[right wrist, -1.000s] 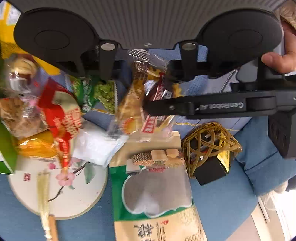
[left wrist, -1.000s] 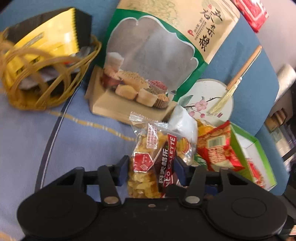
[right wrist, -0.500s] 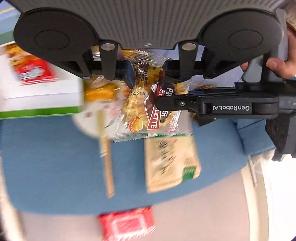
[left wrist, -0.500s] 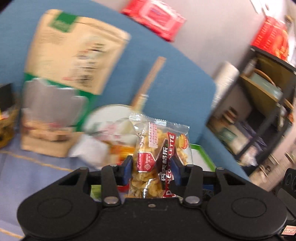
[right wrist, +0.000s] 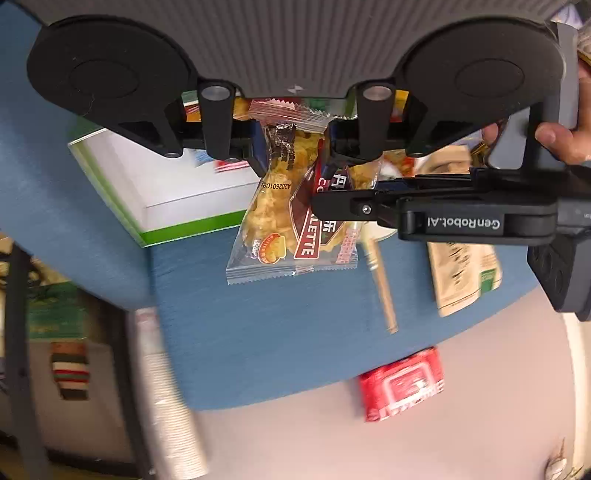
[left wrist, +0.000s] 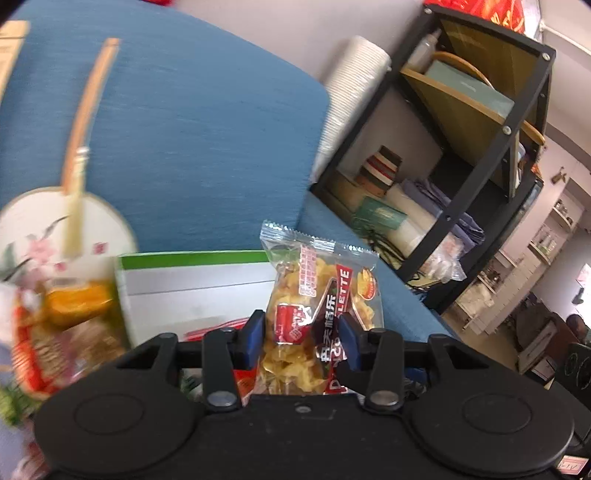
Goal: Organize snacks
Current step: 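Carry the Danco Galette bag over the green box and open the left tool, then move both tools back from the box toward the snack pile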
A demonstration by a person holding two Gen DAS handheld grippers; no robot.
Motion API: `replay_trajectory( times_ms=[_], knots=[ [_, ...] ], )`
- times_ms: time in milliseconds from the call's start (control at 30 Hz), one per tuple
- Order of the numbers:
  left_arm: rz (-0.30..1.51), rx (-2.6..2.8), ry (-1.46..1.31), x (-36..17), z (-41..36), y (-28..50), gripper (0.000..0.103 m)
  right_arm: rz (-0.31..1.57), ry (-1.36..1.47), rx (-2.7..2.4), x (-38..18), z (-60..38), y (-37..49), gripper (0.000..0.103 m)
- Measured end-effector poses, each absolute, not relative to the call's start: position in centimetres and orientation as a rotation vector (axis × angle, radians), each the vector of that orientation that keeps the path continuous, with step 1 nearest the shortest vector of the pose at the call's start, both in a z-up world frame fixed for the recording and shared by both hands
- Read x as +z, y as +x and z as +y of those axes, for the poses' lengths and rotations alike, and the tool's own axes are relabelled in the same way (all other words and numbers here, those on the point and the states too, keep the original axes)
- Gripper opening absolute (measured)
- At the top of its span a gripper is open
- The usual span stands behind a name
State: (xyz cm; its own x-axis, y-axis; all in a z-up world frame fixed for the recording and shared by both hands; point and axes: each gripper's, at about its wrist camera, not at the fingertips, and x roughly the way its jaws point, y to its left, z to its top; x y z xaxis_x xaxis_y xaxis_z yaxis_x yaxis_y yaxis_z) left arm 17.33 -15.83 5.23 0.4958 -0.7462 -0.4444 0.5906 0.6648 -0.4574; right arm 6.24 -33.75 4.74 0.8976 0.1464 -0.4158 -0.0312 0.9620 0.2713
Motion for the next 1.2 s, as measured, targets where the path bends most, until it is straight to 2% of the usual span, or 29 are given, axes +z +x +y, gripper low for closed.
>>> replay_trajectory(
  times_ms=[367,433,500,533,567,600,633,967,1200],
  knots=[
    [0.707,-0.851,-0.205,2.8,-20.7,20.5,0.032,0.460,0.303,0.052,1.6,-38.0,8.4,0.055],
    [0.726,-0.846,-0.199,2.0,-21.2,20.9,0.035,0.476,0.309,0.044,0.8,-38.3,8.9,0.055],
    [0.747,-0.840,-0.192,0.9,-21.6,21.4,0.067,0.490,0.294,0.023,0.1,-38.3,9.3,0.055],
    [0.761,-0.826,-0.181,0.4,-21.8,21.6,0.103,0.501,0.268,-0.005,-0.3,-38.2,9.5,0.056],
    [0.775,-0.794,-0.165,0.2,-22.0,21.7,0.103,0.514,0.238,-0.030,-0.8,-38.1,9.8,0.067],
    [0.776,-0.743,-0.149,-0.2,-22.0,21.6,0.103,0.533,0.215,-0.050,-1.2,-38.0,10.2,0.093],
    [0.767,-0.721,-0.146,-0.3,-21.7,21.4,0.103,0.546,0.199,-0.073,-1.6,-37.9,10.4,0.103],
    [0.671,-0.742,-0.190,3.1,-18.2,17.9,0.103,0.454,0.097,-0.033,1.5,-35.0,7.8,0.103],
    [0.527,-0.661,-0.109,6.3,-11.0,12.9,0.103,0.406,0.103,0.071,3.4,-31.1,4.5,0.103]
  ],
)
